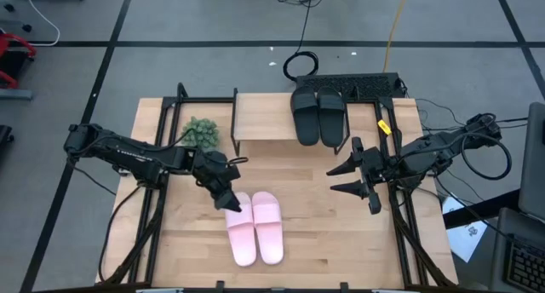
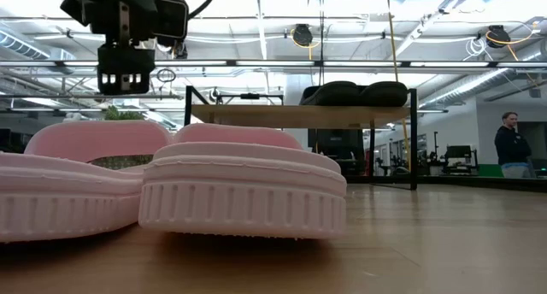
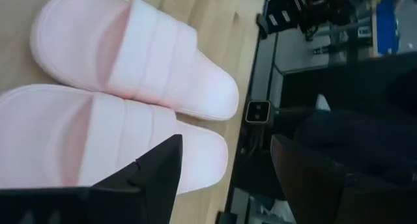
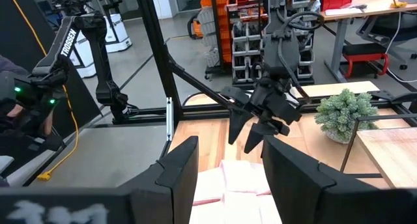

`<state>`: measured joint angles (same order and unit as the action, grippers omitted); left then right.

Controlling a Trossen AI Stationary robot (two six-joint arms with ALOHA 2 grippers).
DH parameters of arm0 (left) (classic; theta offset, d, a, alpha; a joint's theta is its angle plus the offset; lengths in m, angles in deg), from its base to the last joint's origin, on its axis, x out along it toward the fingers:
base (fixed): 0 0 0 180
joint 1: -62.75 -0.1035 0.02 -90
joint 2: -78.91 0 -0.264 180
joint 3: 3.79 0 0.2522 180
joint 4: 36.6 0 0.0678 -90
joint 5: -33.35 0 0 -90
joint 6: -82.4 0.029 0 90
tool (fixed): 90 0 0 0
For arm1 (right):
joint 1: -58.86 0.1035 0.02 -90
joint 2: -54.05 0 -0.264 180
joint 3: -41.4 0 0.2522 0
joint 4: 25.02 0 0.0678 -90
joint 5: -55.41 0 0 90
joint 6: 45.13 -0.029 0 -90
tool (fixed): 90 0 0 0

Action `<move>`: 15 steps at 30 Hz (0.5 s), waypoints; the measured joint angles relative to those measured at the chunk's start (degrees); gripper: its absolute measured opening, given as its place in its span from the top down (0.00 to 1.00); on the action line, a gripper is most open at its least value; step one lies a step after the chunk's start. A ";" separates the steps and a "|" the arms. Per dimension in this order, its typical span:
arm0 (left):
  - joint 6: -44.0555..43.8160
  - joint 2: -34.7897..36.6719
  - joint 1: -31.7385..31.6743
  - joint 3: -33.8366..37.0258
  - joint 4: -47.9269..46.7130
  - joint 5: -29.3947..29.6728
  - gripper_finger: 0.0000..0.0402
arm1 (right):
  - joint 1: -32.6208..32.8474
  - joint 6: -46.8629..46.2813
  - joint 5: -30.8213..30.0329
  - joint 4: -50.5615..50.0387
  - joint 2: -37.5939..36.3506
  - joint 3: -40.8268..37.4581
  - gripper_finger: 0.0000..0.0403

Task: Pick and place slides into the shelf
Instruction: Put the left pink slipper on the shelf

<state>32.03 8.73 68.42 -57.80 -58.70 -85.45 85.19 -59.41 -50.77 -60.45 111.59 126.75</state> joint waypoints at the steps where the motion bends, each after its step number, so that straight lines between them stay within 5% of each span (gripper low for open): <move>1: 0.61 0.00 -0.02 0.00 -0.14 -0.41 0.41 | 0.00 -0.02 0.00 0.03 0.02 0.00 0.60; 15: 3.66 -5.91 -0.73 -0.14 -0.42 -9.12 0.41 | 0.00 -2.03 0.01 0.95 0.02 0.00 0.60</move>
<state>35.70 2.83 67.69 -57.94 -59.12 -94.57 85.19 -61.45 -50.76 -59.51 111.61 126.75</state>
